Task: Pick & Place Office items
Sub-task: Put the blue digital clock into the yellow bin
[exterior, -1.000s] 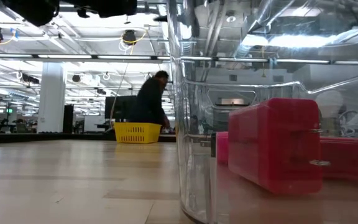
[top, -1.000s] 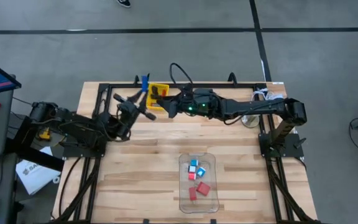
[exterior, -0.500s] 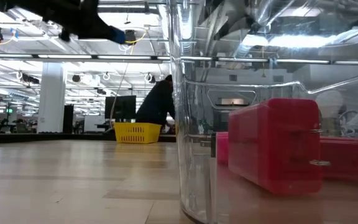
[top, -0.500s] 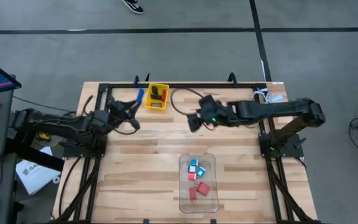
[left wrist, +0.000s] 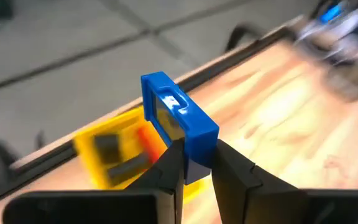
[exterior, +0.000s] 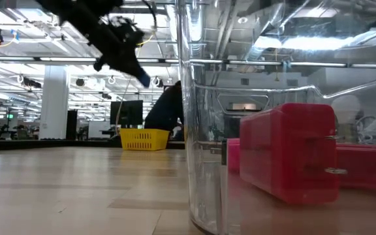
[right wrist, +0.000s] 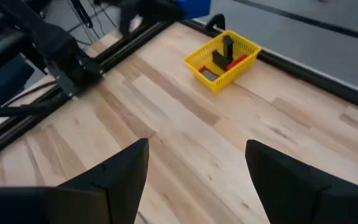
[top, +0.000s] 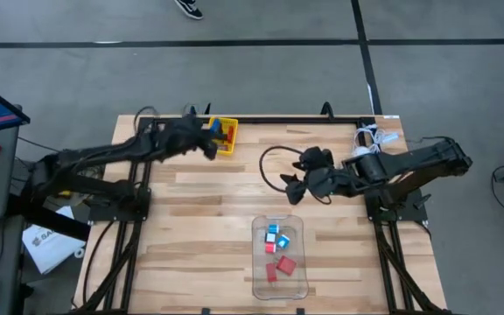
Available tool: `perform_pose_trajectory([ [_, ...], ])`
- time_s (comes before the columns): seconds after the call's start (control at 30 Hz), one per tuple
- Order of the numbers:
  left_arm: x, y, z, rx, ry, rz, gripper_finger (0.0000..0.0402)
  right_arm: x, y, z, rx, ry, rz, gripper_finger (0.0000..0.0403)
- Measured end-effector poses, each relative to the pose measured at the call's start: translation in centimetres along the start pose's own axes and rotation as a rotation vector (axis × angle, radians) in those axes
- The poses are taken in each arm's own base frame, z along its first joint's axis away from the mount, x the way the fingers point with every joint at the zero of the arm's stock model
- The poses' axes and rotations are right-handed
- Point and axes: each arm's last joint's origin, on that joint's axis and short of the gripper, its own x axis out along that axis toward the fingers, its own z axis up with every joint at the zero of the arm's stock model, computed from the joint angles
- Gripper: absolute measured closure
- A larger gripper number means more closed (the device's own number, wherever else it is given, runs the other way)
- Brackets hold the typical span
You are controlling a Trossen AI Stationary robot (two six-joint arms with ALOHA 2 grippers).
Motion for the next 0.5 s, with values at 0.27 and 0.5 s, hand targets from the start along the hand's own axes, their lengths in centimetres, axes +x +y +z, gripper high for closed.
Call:
perform_pose_trajectory([
  [0.27,5.8,3.7,0.7,-0.081,0.292,0.024,0.0351,-0.8,0.0,-1.2,-0.024,0.047,-0.026,0.0143],
  [0.5,10.3,5.8,0.8,-0.180,0.337,-0.025,0.0351,-1.4,0.5,-1.8,-0.053,0.031,-0.019,0.0143],
])
